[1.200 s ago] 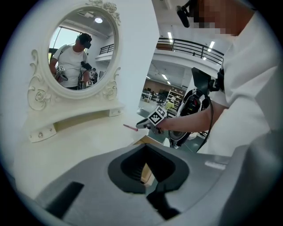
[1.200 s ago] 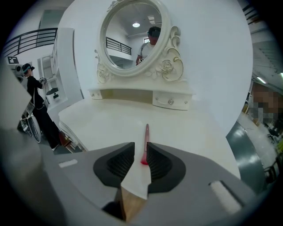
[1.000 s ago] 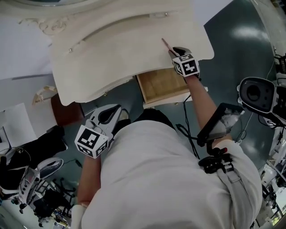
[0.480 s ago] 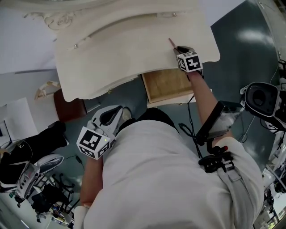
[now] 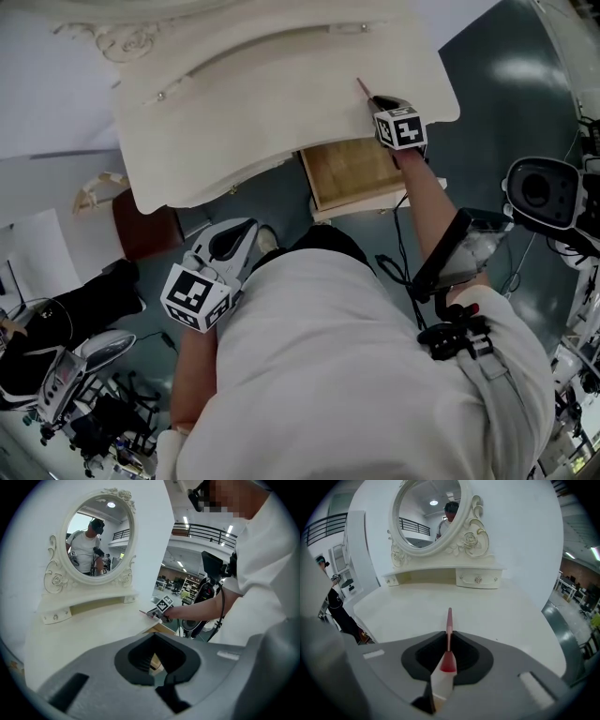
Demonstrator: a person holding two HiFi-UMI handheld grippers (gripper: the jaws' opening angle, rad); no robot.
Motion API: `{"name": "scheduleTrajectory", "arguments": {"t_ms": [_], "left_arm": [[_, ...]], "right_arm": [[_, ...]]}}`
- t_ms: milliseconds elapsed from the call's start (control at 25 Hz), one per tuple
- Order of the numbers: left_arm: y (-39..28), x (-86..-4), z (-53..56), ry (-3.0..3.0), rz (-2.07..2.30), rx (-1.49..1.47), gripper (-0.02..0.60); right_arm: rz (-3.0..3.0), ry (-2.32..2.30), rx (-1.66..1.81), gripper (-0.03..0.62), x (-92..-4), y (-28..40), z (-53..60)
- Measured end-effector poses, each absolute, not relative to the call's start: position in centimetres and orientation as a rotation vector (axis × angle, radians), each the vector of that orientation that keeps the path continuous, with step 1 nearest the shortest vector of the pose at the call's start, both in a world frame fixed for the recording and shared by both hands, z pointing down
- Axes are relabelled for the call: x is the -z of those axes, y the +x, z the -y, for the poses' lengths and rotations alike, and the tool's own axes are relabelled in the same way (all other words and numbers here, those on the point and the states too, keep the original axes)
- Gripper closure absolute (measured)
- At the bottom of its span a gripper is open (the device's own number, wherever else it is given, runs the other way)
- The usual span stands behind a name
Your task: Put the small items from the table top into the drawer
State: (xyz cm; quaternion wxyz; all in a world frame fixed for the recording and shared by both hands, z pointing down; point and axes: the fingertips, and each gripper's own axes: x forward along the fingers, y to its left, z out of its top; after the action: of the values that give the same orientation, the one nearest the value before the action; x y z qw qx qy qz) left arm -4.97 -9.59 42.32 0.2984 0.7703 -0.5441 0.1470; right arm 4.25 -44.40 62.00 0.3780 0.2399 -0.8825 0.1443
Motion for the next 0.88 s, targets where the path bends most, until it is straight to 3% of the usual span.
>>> {"name": "scheduleTrajectory", "arguments": {"t_ms": [880], "left_arm": [[-8.1, -41.8, 1.1, 2.276, 1.264, -0.365, 0.581]], "right_arm": [[2.229, 0.858, -0.45, 0.548, -58.0, 8.1, 31.9]]}}
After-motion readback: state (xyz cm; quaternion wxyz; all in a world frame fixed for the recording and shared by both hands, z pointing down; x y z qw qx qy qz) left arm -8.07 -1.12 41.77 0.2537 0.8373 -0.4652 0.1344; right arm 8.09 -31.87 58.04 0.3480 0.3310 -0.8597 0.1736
